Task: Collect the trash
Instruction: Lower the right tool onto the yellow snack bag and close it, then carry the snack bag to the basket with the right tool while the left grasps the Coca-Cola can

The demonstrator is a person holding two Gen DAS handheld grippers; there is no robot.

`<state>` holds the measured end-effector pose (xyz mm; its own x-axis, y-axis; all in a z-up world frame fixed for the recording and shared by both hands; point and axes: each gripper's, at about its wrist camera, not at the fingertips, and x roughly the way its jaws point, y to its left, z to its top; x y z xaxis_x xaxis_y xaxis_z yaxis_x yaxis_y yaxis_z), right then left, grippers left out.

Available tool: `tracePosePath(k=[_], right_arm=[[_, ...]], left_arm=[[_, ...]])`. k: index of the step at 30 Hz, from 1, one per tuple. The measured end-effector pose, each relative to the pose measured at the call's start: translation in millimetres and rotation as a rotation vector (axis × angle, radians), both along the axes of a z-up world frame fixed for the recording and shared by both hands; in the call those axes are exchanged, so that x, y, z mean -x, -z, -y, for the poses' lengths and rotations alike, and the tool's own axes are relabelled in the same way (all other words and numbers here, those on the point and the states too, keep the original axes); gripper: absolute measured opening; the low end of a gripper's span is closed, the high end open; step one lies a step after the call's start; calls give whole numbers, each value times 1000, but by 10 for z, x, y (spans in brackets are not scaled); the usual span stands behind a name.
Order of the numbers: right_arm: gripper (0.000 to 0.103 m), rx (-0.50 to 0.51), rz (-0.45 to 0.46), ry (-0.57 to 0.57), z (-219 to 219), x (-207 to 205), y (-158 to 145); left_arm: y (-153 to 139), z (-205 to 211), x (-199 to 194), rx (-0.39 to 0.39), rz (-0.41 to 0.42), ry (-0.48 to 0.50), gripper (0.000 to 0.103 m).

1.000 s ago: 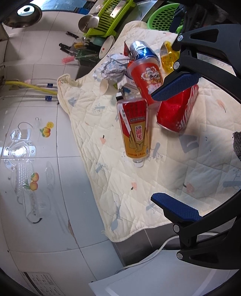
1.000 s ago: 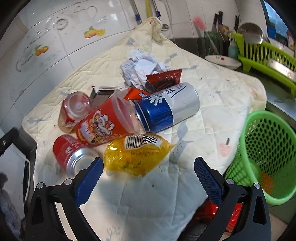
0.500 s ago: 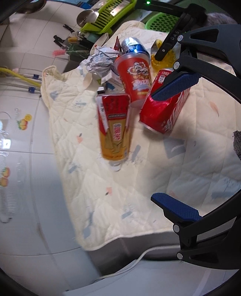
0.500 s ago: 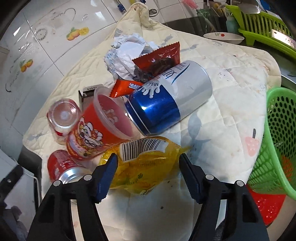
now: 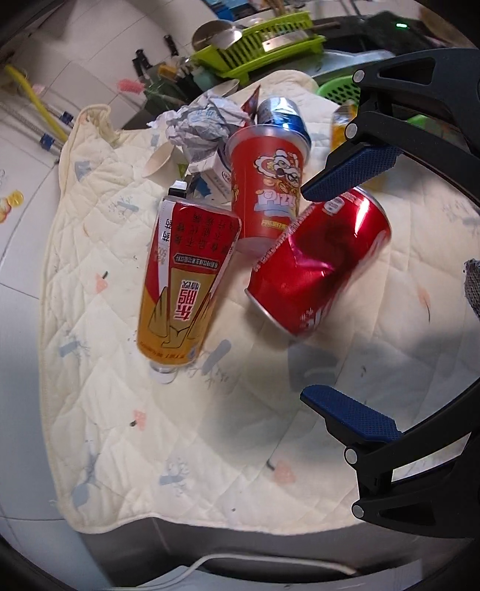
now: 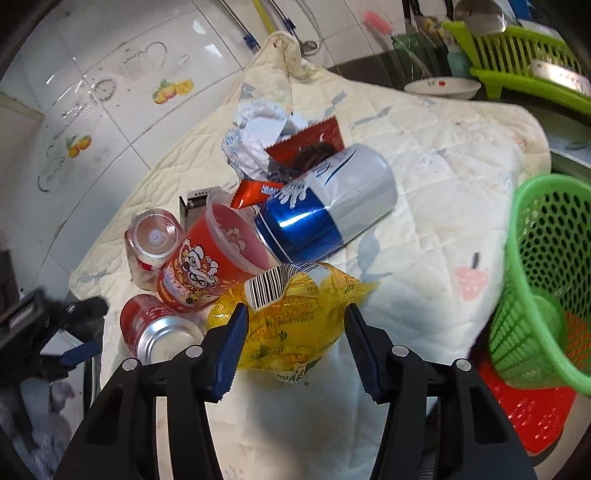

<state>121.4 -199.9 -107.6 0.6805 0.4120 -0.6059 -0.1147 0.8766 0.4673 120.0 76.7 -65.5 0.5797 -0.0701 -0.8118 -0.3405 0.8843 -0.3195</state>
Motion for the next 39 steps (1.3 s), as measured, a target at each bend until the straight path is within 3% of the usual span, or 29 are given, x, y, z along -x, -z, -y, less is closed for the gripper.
tracePosePath(k=[11, 18, 23, 35, 39], right_arm=[[52, 61, 62, 50, 456, 343, -148], [52, 76, 56, 108, 785, 465, -131], [52, 116, 62, 157, 993, 534, -123], [53, 202, 4, 298, 1523, 428, 41], [53, 231, -30, 335, 1686, 361, 141]], left_arm=[[275, 101, -219, 151, -105, -100, 98], [407, 164, -319, 161, -154, -168, 97], [509, 111, -331, 232, -160, -172, 85], [404, 106, -254, 197, -110, -57, 81], [303, 99, -174, 153, -75, -16, 81]])
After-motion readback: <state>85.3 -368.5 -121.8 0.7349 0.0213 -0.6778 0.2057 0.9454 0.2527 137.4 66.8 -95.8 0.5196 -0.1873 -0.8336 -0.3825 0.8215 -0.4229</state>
